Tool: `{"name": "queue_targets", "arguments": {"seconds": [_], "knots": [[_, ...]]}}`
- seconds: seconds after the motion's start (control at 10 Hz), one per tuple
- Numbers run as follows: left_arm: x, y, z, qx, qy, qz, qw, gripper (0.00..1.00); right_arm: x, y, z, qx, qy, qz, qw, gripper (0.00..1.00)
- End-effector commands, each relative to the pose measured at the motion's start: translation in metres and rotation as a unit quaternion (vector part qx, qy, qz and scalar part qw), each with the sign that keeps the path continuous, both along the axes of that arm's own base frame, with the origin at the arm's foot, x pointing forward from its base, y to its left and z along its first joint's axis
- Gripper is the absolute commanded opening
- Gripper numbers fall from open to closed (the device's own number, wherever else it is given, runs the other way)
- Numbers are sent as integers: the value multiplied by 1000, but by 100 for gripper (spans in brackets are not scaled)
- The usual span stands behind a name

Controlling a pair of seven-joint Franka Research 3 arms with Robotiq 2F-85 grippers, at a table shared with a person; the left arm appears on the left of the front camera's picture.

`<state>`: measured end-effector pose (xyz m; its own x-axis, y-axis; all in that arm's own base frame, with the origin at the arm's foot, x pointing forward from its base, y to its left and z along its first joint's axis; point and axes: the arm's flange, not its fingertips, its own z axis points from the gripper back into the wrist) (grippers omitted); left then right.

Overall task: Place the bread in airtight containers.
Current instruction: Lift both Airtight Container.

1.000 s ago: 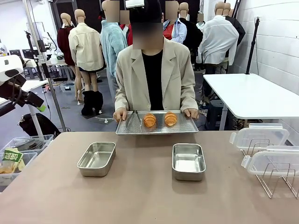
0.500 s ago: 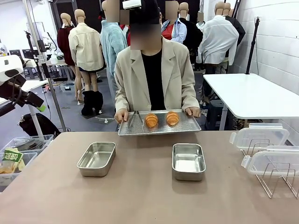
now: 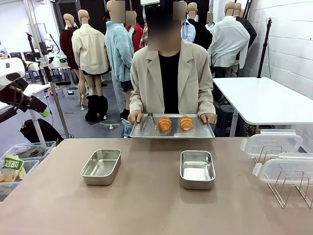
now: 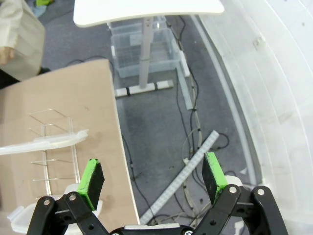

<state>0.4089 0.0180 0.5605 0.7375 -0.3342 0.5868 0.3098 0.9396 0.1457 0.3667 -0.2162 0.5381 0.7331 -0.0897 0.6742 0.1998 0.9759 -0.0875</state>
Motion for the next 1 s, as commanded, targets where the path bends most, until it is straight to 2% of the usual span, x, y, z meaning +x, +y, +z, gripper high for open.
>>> {"name": "queue_targets", "arguments": {"seconds": [0.0, 0.1, 0.2, 0.3, 0.4, 0.5, 0.6, 0.7, 0.8, 0.9], "knots": [[25, -34, -2, -25, -3, -63, 998, 100, 26, 55, 38, 22, -20, 71, 997, 100], [37, -51, -5, -13, -4, -62, 998, 100, 38, 102, 56, 18, -7, 100, 995, 100], [46, -61, -13, -9, 4, -56, 998, 100, 50, 146, 56, 44, 38, 149, 987, 100], [54, -66, -25, -14, 11, -41, 999, 100, 59, 194, 41, 28, 93, 158, 983, 100], [60, -71, -37, -22, 27, -36, 999, 100, 60, 234, 25, -1, 112, 170, 979, 100], [63, -79, -58, -25, 31, -4, 999, 100, 57, 265, 4, -7, 138, 183, 973, 100], [64, -82, -76, -33, 32, 5, 999, 100, 55, 289, -20, -17, 169, 198, 965, 100], [69, -82, -86, -53, 37, -1, 998, 100, 53, 306, -38, -25, 189, 220, 957, 100], [69, -83, -89, -47, 42, 0, 998, 100, 51, 310, -38, -34, 174, 224, 958, 100], [67, -79, -81, -28, 45, -7, 999, 100, 53, 306, -32, -12, 172, 215, 961, 100]]}}
